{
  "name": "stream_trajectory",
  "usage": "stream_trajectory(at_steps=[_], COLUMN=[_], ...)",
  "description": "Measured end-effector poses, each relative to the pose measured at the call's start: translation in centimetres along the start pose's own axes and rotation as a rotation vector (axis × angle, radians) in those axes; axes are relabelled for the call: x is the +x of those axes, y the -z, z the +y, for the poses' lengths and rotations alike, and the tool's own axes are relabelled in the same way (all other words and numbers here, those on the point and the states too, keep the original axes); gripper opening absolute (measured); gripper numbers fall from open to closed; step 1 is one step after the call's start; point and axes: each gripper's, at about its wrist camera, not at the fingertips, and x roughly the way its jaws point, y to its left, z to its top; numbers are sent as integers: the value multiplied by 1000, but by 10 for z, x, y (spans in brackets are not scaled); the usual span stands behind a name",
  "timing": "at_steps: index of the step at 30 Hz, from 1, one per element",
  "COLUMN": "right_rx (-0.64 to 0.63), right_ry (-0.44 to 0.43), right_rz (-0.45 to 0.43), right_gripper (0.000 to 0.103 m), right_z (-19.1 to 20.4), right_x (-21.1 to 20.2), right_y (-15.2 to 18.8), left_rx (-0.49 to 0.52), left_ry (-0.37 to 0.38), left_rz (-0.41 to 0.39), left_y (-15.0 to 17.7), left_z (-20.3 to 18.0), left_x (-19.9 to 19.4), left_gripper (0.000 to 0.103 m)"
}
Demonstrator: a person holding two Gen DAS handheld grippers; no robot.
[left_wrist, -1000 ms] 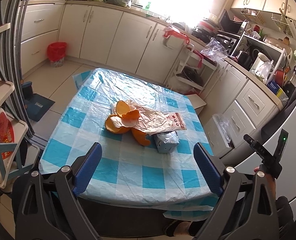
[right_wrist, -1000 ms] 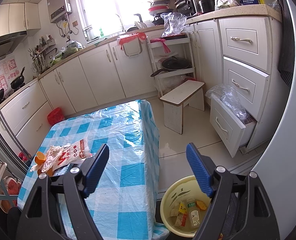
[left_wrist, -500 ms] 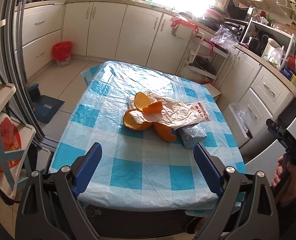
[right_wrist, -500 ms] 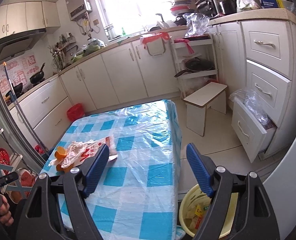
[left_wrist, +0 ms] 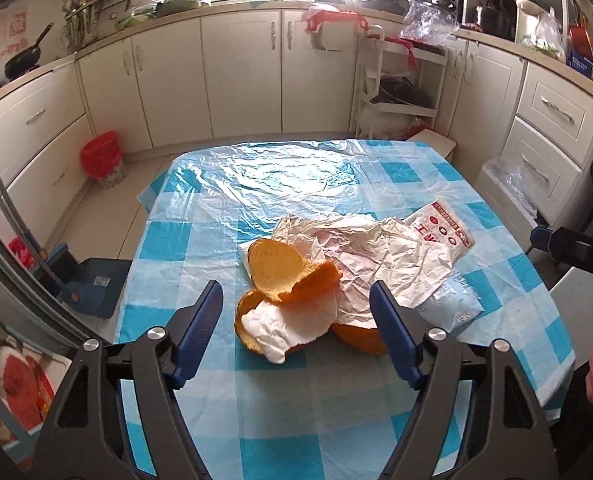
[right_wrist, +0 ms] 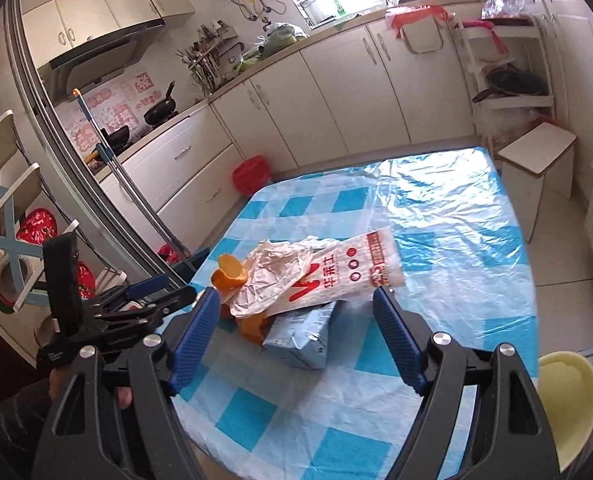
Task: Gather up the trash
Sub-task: 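Grasp the large orange peel with the left tool while the right tool reaches the crumpled plastic, then close the right tool on the crumpled white plastic bag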
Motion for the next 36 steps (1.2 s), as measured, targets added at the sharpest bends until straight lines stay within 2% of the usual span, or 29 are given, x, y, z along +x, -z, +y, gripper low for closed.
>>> stream_trajectory(at_steps=[2,5,7,9,10,11,12,16,21,30,36], right_rx=[43,76,76,80,85,85,83,86,60,43,37], right_ry=[-34,-67,-77,-85,-92,-96,-96,-105,-121,-128,-116], right_rz=[25,59,73,87,95,102,108,148,140,103,88], right_gripper=[69,63,59,56,54,53,50,33,7,2,2], right_z=[-3,-3,-2,-1,-2,0,1,5,13,15,18], right_x=[14,35,44,53,57,61,64,79,79,63,54], right_y=[0,0,-1,-1,-1,0,0,2,1,5,7], left_rx=[48,133,170,190,195,199,200,123,-58,-294,-328], left_ry=[22,28,40,59,65,61,58,76,157,208,207], left_rz=[18,46,74,109,116,121,122,83,40,-18,-19], left_y=[-4,-6,-8,-7,-6,-6,-5,-5,2,40,64], left_z=[-2,-8,-10,-11,-12,-13,-13,-5,22,62,77], left_x=[11,24,34,43,45,46,45,27,-9,-59,-72], left_gripper=[66,56,44,25,20,11,7,5,4,4,4])
